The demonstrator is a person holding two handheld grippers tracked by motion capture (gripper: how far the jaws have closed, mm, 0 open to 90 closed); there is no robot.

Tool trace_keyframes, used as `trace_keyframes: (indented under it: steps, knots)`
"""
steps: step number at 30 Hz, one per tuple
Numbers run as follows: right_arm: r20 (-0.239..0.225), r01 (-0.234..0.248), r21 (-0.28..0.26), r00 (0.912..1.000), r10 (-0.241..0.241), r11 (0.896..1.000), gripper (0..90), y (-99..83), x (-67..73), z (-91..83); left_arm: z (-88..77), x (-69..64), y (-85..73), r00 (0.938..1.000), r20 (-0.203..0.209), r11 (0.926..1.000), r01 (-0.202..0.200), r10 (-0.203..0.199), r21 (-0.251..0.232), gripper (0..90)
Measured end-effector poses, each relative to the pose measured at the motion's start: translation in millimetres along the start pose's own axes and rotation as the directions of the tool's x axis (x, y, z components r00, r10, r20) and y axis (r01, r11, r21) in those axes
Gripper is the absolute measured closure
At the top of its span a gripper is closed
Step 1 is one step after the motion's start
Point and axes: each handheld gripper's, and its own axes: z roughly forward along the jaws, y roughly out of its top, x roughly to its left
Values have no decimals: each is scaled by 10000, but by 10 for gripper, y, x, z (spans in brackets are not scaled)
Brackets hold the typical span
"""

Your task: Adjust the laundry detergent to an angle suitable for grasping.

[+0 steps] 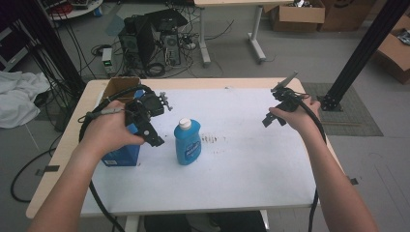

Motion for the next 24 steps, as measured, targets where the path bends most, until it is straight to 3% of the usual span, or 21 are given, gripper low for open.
trace_keyframes:
  steps: [11,24]
  knots:
    - [-37,54,-31,10000,-54,10000,171,-30,-13,-54,-34,-6,36,9999,-12,9998,-122,122,-170,71]
    - [-100,172,-24,9998,-172,9998,171,-24,-18,-66,-1,0,27,10000,-75,10000,-23,24,60,72]
